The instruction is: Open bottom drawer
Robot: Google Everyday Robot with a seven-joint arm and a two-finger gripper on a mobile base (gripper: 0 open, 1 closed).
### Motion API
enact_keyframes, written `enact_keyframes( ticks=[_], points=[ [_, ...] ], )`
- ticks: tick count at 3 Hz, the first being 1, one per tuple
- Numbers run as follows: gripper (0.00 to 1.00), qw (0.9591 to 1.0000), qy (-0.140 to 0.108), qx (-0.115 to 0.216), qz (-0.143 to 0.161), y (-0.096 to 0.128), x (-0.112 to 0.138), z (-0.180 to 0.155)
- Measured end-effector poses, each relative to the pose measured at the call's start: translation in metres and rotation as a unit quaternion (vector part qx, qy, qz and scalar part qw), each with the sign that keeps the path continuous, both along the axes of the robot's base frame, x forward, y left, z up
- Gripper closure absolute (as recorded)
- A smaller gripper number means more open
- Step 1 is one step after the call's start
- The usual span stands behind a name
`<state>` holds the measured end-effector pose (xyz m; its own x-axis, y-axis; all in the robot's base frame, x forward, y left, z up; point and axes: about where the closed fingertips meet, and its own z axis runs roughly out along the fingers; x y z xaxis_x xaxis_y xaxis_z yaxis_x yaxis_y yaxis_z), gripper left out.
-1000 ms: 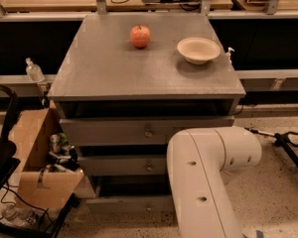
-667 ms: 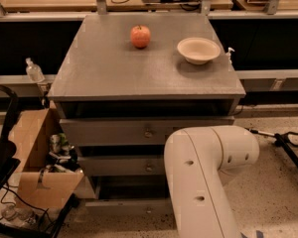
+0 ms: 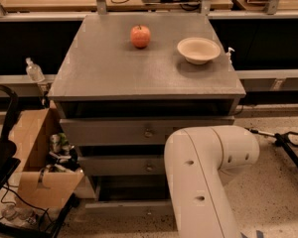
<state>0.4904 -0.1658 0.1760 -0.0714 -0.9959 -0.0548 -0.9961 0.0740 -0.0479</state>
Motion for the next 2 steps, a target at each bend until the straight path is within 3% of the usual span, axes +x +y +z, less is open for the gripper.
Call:
enact_keyframes(
  ticks=[2],
  points=[
    [1.00,1.0000,0.000,0.000,0.000,0.0000,0.0000,0.0000]
  ],
)
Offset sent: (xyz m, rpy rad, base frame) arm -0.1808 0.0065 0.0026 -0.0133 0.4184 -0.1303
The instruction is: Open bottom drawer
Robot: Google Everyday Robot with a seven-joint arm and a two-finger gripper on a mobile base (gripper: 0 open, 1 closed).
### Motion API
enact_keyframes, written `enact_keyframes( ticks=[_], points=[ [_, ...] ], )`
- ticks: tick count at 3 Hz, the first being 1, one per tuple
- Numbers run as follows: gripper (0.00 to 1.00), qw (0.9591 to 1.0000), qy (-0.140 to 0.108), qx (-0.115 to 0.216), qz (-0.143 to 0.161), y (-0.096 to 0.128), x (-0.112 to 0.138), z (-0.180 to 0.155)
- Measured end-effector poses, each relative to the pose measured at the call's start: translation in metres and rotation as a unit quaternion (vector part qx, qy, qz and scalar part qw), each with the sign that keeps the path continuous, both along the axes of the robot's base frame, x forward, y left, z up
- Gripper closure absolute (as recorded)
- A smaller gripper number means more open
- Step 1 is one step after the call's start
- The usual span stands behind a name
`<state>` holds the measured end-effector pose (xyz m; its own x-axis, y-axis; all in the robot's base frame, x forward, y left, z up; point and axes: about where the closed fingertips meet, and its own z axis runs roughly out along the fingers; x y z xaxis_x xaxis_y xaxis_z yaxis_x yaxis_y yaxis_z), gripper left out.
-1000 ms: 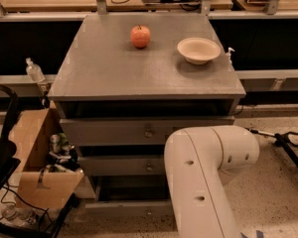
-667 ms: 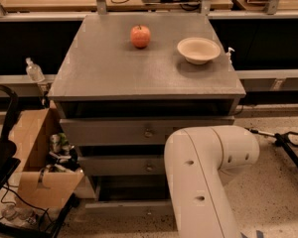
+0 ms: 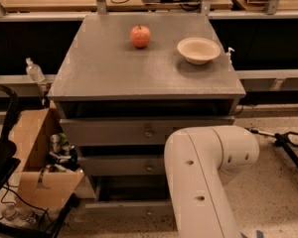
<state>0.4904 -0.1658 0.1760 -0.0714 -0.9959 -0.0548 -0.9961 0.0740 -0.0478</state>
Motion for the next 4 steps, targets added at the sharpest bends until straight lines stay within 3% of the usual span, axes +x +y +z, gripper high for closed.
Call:
enact_keyframes(
  ticks=[1,4],
  points=[
    [1.00,1.0000,0.000,0.000,0.000,0.0000,0.0000,0.0009],
    [0.34,1.0000,0.000,0.000,0.000,0.0000,-0.0001,0.0008]
  ],
)
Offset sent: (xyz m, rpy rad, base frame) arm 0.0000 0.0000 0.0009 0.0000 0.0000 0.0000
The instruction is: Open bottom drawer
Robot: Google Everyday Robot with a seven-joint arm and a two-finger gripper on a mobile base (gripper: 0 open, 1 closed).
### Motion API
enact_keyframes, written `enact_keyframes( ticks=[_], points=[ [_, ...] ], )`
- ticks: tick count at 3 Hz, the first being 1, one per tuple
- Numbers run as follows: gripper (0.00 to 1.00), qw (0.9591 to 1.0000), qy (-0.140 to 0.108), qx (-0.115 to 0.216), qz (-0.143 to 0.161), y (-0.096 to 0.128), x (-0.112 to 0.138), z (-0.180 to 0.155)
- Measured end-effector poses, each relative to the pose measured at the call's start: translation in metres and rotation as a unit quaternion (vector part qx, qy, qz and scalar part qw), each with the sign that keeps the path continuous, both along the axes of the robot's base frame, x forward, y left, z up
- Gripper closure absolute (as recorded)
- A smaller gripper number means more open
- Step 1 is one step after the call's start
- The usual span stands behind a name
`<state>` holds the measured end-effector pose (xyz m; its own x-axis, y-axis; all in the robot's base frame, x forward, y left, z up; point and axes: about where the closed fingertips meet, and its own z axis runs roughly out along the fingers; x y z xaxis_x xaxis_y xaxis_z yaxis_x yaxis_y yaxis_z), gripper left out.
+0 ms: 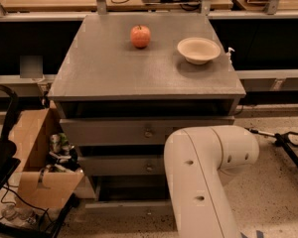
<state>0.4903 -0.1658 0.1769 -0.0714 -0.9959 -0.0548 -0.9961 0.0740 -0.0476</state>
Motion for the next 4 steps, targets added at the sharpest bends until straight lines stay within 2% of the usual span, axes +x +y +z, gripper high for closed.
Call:
enact_keyframes(
  ticks=[1,2,3,4],
  points=[
    [0.11,1.0000,0.000,0.000,0.000,0.0000,0.0000,0.0000],
    [0.00,1.0000,0.001,0.000,0.000,0.0002,-0.0007,-0.0006],
    [0.00,1.0000,0.001,0.000,0.000,0.0002,-0.0007,-0.0006],
    [0.15,1.0000,0.002,0.000,0.000,0.0004,-0.0016,-0.0014]
  ],
)
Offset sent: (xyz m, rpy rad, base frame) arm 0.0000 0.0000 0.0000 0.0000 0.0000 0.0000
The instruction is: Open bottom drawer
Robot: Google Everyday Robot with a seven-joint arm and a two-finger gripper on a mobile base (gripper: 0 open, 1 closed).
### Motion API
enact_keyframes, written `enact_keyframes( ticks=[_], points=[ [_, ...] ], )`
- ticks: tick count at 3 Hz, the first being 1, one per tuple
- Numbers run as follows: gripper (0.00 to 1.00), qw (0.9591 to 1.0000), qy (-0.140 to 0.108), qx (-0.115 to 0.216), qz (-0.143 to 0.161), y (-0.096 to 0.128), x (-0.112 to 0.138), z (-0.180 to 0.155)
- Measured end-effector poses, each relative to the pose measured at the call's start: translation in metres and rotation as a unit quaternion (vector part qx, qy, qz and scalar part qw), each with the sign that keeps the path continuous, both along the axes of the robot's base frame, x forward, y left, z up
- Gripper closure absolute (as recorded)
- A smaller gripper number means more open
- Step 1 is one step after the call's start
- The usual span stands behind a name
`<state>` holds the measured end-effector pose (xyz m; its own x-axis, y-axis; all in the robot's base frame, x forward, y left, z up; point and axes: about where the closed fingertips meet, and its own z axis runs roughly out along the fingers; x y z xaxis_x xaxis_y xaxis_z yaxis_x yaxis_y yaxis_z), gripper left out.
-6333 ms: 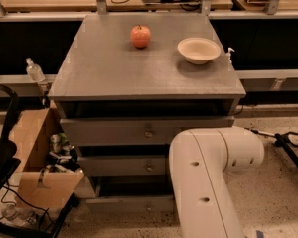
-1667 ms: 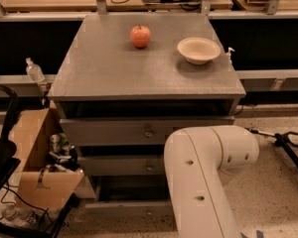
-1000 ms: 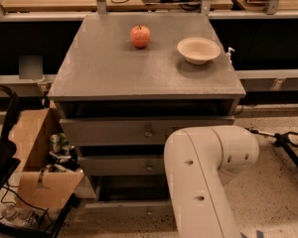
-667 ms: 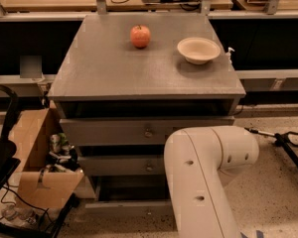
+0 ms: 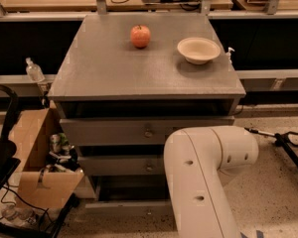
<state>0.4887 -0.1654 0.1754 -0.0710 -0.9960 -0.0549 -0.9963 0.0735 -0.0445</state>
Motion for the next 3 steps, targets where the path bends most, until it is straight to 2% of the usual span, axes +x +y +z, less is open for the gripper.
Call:
enact_keyframes(
  ticks=[1,2,3],
  points=[
    [0.38,1.0000,0.006,-0.002,-0.002,0.001,-0.004,-0.001],
    [0.69,0.9994,0.025,-0.017,-0.018,-0.001,-0.020,0.003],
    [0.93,0.9994,0.025,-0.017,-0.018,0.000,-0.019,0.006]
  ],
)
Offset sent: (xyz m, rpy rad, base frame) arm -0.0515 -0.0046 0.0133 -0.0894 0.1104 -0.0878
